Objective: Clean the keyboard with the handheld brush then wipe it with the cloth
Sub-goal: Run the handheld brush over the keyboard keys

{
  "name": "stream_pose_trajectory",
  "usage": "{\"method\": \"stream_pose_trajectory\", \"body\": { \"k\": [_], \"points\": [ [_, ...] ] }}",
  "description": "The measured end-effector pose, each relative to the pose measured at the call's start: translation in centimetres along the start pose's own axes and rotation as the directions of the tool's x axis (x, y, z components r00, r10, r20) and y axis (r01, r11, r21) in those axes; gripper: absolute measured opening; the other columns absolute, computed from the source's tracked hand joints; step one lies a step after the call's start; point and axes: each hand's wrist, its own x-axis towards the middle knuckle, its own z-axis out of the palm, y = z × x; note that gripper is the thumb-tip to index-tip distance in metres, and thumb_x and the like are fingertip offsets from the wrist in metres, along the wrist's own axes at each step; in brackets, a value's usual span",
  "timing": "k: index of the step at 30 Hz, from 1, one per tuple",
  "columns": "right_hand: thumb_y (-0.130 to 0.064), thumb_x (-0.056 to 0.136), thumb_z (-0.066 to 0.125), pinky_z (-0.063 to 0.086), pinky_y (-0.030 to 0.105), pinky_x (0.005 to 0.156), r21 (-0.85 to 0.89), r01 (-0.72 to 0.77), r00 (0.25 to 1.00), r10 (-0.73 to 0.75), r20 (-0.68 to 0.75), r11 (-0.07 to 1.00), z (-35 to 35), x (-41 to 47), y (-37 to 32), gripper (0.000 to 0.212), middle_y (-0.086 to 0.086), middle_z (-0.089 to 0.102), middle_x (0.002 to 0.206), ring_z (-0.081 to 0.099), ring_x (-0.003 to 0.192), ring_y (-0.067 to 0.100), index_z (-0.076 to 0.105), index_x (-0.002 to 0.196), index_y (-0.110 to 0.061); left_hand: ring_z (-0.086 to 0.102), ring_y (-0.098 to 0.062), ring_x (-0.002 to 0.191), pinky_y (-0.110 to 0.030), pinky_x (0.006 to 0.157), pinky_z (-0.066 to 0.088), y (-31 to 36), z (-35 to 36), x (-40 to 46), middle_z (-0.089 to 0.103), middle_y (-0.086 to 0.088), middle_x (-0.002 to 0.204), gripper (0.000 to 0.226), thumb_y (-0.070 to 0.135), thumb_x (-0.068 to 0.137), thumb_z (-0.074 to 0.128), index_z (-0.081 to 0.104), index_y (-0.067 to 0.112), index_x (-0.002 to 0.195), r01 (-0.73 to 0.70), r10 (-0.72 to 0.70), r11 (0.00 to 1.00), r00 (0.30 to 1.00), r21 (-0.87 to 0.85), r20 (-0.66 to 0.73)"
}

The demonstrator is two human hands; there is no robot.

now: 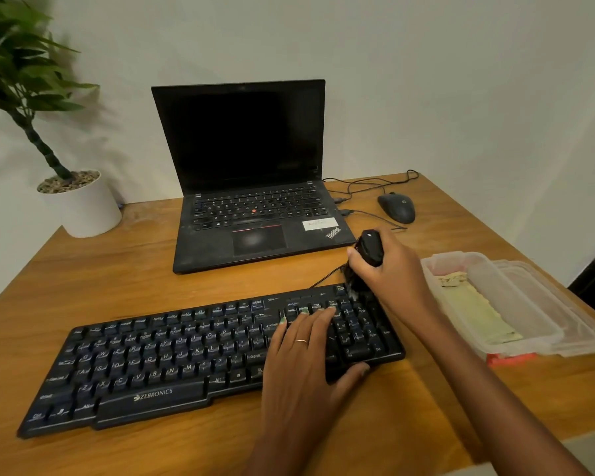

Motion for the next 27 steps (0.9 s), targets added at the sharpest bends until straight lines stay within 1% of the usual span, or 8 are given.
{"method": "stream_pose_trajectory", "body": {
  "k": [3,10,11,13,15,21,24,27],
  "points": [
    [-0.039,0.086,0.061,0.050,0.039,0.058,0.012,0.005,1.000,-0.005,0.014,1.000,-0.7,-1.2,0.1,0.024,-0.003,0.058,0.067,0.057,0.063,0.016,0.050,0.089,-0.018,0.058,-0.009,0.110,-0.039,0.105,0.032,0.0,0.1,0.1,0.061,0.010,0.121,0.074,0.079,0.080,0.040,0.045,0.027,0.132,-0.005,0.005,1.000,1.000,0.018,-0.023],
    [-0.032,0.082,0.065,0.043,0.018,0.049,-0.004,-0.046,0.962,0.045,0.270,0.999,-4.7,-6.3,-0.5,0.017,-0.003,0.058,0.070,0.057,0.064,0.010,0.050,0.079,-0.026,0.059,-0.012,0.111,-0.040,0.104,0.034,-0.2,0.3,0.0,0.062,0.007,0.121,0.073,0.078,0.079,0.041,0.045,0.026,0.130,-0.019,0.020,0.999,0.999,0.034,-0.048],
    [-0.032,0.082,0.065,0.043,0.018,0.049,-0.012,-0.047,0.955,0.048,0.292,0.999,-4.8,-6.2,-0.5,0.017,-0.003,0.058,0.070,0.057,0.063,0.010,0.050,0.078,-0.025,0.059,-0.012,0.111,-0.040,0.104,0.034,-0.2,0.3,0.0,0.062,0.007,0.121,0.073,0.078,0.079,0.041,0.045,0.026,0.131,-0.023,0.025,0.999,0.998,0.033,-0.051],
    [-0.034,0.082,0.064,0.046,0.023,0.053,-0.028,-0.032,0.964,0.038,0.262,0.999,-4.5,-5.3,-0.5,0.017,-0.001,0.060,0.072,0.058,0.066,0.012,0.053,0.082,-0.020,0.059,-0.011,0.110,-0.039,0.104,0.034,-0.1,0.2,-0.1,0.062,0.008,0.120,0.073,0.077,0.080,0.040,0.046,0.025,0.131,-0.035,0.037,0.999,0.997,0.032,-0.061],
    [-0.036,0.083,0.063,0.047,0.028,0.056,-0.042,-0.006,0.986,0.013,0.169,0.999,-3.5,-3.6,-0.4,0.021,-0.001,0.059,0.072,0.058,0.067,0.013,0.053,0.086,-0.017,0.059,-0.010,0.110,-0.038,0.103,0.034,0.0,0.1,-0.1,0.062,0.008,0.120,0.073,0.077,0.081,0.039,0.046,0.025,0.131,-0.041,0.043,0.999,0.997,0.026,-0.069],
    [-0.037,0.087,0.062,0.039,0.031,0.054,0.006,0.006,1.000,-0.005,-0.024,1.000,0.4,1.0,0.7,0.022,-0.009,0.052,0.064,0.053,0.062,0.017,0.046,0.084,-0.022,0.061,-0.011,0.107,-0.038,0.098,0.044,0.1,0.1,0.1,0.062,0.008,0.120,0.074,0.079,0.083,0.028,0.046,0.026,0.130,-0.013,0.015,0.999,0.998,0.029,-0.055],
    [-0.036,0.087,0.062,0.041,0.029,0.053,0.017,-0.001,1.000,0.001,-0.006,1.000,0.0,0.3,0.6,0.021,-0.007,0.055,0.066,0.054,0.062,0.014,0.049,0.086,-0.018,0.061,-0.011,0.108,-0.039,0.099,0.043,0.0,0.3,0.1,0.063,0.008,0.120,0.074,0.078,0.080,0.035,0.048,0.026,0.130,-0.011,0.015,0.998,0.998,0.055,-0.059],
    [-0.032,0.085,0.063,0.045,0.028,0.055,0.019,-0.023,0.996,0.021,0.092,1.000,-1.9,-2.6,0.0,0.021,-0.001,0.058,0.068,0.057,0.064,0.014,0.052,0.085,-0.014,0.060,-0.012,0.111,-0.041,0.102,0.036,-0.1,0.4,0.1,0.062,0.008,0.121,0.073,0.077,0.080,0.037,0.048,0.025,0.130,-0.019,0.024,0.997,0.997,0.072,-0.071]
  ]
}}
